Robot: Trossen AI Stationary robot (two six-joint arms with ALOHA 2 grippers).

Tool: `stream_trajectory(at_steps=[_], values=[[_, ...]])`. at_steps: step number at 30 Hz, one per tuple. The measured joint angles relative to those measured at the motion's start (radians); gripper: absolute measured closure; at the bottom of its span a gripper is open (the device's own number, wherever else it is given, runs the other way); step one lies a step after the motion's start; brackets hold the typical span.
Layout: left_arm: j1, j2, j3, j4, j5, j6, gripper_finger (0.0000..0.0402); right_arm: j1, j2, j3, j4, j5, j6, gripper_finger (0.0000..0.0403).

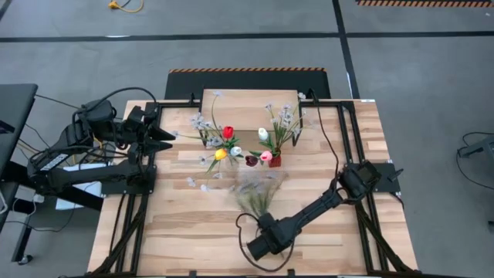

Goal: Pick and place flowers into a vace then onto a shelf
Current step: Put the white flower into the red vase

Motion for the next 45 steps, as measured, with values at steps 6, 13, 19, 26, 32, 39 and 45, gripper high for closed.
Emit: stream_trajectory(at_steps=[6, 13, 19, 26, 32, 39, 45], values=[[0.000, 0.000, 0.000, -0.024, 0.000, 0.000, 0.0245, 0.044, -0.001, 0.005, -0.004, 0.083, 0.128, 0.0392], [0.000, 0.000, 0.000, -0.024, 0.000, -0.008, 0.0245, 0.078, 0.045, 0.160, -0.123, 0.140, -0.080, 0.0399], [0.000, 0.000, 0.000, -0.020, -0.004, -0.022, 0.0245, 0.108, 0.058, 0.312, -0.256, 0.061, -0.350, 0.0401], [0.000, 0.000, 0.000, -0.002, -0.005, -0.011, 0.0245, 0.113, 0.055, 0.448, -0.351, 0.083, -0.553, 0.0402], [0.000, 0.003, 0.000, -0.002, -0.005, -0.007, 0.0245, 0.117, 0.038, 0.573, -0.401, 0.093, -0.703, 0.0402], [0.000, 0.004, 0.000, -0.002, -0.021, 0.001, 0.0245, 0.133, -0.101, 0.558, -0.403, 0.099, -0.767, 0.0403], [0.000, 0.004, 0.000, 0.018, -0.024, -0.001, 0.0245, 0.095, -0.227, 0.560, -0.403, 0.245, -0.770, 0.0403]])
